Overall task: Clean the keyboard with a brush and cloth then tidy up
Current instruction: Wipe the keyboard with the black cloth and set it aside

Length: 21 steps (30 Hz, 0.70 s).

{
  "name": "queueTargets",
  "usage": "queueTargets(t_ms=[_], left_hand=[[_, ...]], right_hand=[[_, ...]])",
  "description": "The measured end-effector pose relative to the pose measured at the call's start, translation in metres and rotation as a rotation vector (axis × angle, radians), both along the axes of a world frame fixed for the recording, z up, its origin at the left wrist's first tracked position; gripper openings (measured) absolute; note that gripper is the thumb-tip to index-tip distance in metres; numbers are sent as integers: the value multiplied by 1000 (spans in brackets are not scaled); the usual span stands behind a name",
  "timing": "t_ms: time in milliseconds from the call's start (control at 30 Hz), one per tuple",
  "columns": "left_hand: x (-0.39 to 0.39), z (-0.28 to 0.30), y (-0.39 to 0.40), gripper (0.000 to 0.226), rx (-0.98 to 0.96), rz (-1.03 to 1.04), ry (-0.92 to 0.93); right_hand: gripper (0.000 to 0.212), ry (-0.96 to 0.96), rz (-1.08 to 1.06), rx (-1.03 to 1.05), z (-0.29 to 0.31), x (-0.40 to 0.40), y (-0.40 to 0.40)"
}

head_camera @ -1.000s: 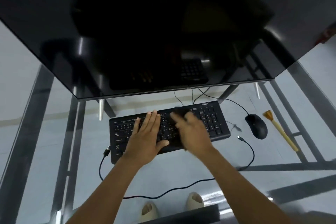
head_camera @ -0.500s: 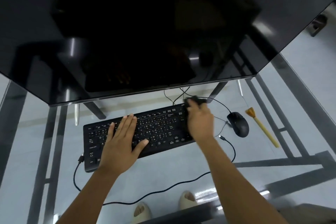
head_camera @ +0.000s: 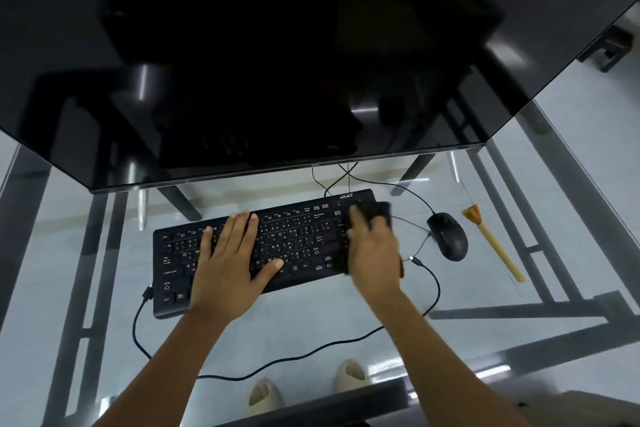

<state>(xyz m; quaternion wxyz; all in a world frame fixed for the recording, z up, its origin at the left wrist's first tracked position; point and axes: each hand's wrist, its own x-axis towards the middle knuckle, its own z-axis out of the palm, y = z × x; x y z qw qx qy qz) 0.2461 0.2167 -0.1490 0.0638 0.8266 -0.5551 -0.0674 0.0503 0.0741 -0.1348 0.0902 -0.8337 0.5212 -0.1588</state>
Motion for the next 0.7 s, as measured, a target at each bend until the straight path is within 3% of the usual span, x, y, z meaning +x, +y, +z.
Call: queueTargets(t_ms=[133,200,300,333,400,467,533,633,700], left_hand=[[-1,1,-1,88,-7,-7,27],[0,2,-1,89,1,-13,25],[1,1,1,90,-13,-12,21],[1,0,1,90,-16,-9,22],[2,-1,1,89,-11,-11,12],[2,-3,0,89,-10,-12,21],[1,-2,-2,89,-9,-8,48],[-10,11,-2,83,-45,-28,129],[-32,32,-4,75,-175,21,351]], right_hand=[[51,84,499,-24,-1,2,42],[49,23,401,66,-3,-17,22],[46,-113,-18,94,-2,-41,5],[48,-110,-70,124,-1,-39,10],[61,-49,23,172,3,-24,33],[72,20,253,130,4,-10,61],[65,33,378,91,1,-3,71],[49,-65,383,157,4,-1,70],[47,-137,410,204,18,0,69]])
